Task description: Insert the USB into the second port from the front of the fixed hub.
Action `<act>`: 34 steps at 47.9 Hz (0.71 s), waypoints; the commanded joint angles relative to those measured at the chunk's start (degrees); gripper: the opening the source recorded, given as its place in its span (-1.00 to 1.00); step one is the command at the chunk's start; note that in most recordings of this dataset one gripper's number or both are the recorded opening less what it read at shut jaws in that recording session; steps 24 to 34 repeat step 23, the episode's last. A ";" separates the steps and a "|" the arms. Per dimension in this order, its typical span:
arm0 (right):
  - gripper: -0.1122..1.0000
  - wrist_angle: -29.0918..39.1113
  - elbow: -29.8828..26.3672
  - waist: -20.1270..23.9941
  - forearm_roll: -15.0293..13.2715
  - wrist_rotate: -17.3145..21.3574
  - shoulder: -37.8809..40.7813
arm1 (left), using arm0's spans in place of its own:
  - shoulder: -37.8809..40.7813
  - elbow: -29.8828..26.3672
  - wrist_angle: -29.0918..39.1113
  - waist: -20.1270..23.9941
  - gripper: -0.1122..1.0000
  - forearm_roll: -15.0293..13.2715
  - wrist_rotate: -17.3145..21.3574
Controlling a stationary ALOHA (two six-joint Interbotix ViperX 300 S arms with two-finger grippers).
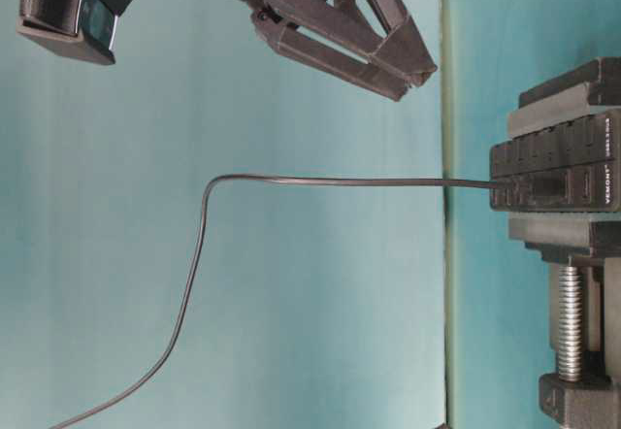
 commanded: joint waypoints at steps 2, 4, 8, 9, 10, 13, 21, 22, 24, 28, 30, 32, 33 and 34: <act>0.67 -0.53 -0.53 0.18 0.09 0.62 -0.62 | -0.26 -1.41 -0.62 -0.09 -0.79 0.09 -0.09; 0.67 -0.44 -0.53 0.18 0.09 0.62 -0.62 | -0.26 -1.41 -0.62 -0.09 -0.79 0.09 -0.09; 0.67 -0.62 -0.53 0.18 0.09 0.53 -0.62 | -0.26 -1.41 -0.62 -0.09 -0.79 0.09 -0.09; 0.67 -0.62 -0.53 0.18 0.09 0.53 -0.62 | -0.35 -1.41 -0.62 -0.09 -0.79 0.09 -0.09; 0.67 -0.70 -0.53 0.18 0.09 0.53 -0.62 | -0.26 -1.41 -0.62 -0.09 -0.79 0.09 -0.09; 0.67 -0.88 -0.53 0.18 0.09 0.53 -0.62 | -0.26 -1.41 -0.62 -0.09 -0.79 0.09 0.00; 0.67 -1.49 -0.53 0.18 0.09 0.53 -0.62 | -0.26 -1.41 -0.62 -0.09 -0.79 0.00 0.00; 0.67 -1.58 -0.53 0.18 0.09 0.53 -0.53 | -0.26 -1.41 -0.62 -0.09 -0.79 0.09 0.00; 0.67 -1.58 -0.53 0.18 0.09 0.53 -0.53 | -0.26 -1.41 -0.62 -0.09 -0.79 0.09 0.00; 0.67 -1.58 -0.53 0.18 0.09 0.53 -0.53 | -0.26 -1.41 -0.62 -0.09 -0.79 0.09 0.00; 0.67 -1.58 -0.53 0.18 0.09 0.53 -0.53 | -0.26 -1.41 -0.62 -0.09 -0.79 0.09 0.00; 0.67 -1.58 -0.53 0.18 0.09 0.53 -0.53 | -0.26 -1.41 -0.62 -0.09 -0.79 0.09 0.00; 0.67 -1.58 -0.53 0.18 0.09 0.53 -0.53 | -0.26 -1.41 -0.62 -0.09 -0.79 0.09 0.00; 0.67 -1.58 -0.53 0.18 0.09 0.53 -0.53 | -0.26 -1.41 -0.62 -0.09 -0.79 0.09 0.00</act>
